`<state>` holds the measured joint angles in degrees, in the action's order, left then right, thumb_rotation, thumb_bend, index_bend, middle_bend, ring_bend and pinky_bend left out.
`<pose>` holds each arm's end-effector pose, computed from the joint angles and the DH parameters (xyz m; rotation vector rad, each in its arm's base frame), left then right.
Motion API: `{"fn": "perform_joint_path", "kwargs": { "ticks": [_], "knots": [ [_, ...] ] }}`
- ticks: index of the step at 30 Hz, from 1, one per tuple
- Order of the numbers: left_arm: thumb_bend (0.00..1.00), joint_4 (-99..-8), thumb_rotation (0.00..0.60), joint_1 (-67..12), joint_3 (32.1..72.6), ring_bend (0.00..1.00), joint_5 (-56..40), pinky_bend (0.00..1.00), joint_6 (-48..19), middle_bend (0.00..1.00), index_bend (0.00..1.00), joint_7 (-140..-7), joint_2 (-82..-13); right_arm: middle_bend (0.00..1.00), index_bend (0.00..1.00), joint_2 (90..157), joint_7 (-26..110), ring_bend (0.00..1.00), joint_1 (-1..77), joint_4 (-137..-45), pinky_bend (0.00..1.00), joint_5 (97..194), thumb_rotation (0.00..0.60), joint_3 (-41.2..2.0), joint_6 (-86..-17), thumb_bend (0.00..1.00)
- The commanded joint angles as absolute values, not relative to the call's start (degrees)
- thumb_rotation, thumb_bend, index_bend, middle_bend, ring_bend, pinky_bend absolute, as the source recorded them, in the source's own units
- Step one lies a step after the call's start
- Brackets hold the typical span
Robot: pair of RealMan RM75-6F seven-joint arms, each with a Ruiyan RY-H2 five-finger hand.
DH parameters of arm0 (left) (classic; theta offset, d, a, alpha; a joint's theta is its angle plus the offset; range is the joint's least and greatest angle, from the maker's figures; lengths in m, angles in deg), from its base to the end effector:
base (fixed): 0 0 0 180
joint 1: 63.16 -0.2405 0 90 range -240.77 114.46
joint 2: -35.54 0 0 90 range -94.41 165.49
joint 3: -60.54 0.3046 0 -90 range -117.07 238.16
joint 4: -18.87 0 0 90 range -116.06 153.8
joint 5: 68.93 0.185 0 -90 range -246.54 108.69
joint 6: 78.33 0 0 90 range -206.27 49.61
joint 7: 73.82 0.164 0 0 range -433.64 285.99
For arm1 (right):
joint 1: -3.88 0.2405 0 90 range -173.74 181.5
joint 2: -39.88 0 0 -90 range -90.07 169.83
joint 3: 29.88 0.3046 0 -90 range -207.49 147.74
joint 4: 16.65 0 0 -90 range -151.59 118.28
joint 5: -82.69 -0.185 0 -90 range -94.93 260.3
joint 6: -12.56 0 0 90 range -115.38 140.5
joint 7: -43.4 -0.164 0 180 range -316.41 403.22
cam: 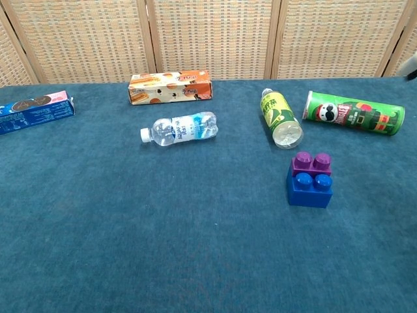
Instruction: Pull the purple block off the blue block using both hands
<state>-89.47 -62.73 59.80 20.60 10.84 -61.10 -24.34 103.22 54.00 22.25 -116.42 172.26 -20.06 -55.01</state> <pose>-0.3007 0.1685 0.2120 -1.3845 -0.8877 -0.8906 -0.2549 -0.2859 0.1669 1.7451 -0.7452 0.9554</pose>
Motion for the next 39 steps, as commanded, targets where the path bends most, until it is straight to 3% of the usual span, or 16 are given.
{"fn": "perform_joint_path", "kwargs": {
  "ticks": [1,8,20,30,39],
  "knots": [
    [0.05,-89.45,0.600,-61.97,59.10,0.00,19.25,0.00,9.73,0.00,0.00,-59.77,-24.95,0.26,0.24,107.54,52.17,0.00,30.61,-116.84,0.00,159.76,0.600,-16.36,-42.05,0.16],
    [0.05,-89.24,0.600,-61.07,58.36,0.00,16.87,0.00,8.13,0.00,0.00,-58.89,-25.47,0.30,0.28,113.97,59.86,0.00,36.38,-114.52,0.00,146.68,0.600,-15.05,-37.40,0.30],
    [0.05,-89.41,0.600,-60.92,58.59,0.00,16.91,0.00,8.06,0.00,0.00,-59.36,-25.13,0.30,0.29,122.81,76.52,0.00,42.70,-113.41,0.00,132.19,0.600,-17.34,-42.33,0.30],
    [0.05,-89.43,0.600,-60.75,58.23,0.00,15.87,0.00,7.90,0.00,0.00,-60.60,-24.63,0.32,0.31,127.35,80.83,0.00,45.67,-111.28,0.00,127.22,0.600,-18.12,-44.59,0.31],
    [0.05,-89.17,0.600,-60.45,58.07,0.00,15.20,0.00,7.44,0.00,0.00,-61.59,-24.24,0.33,0.32,127.45,81.62,0.00,47.01,-111.29,0.00,124.83,0.600,-18.04,-45.61,0.33]
  ]
}}
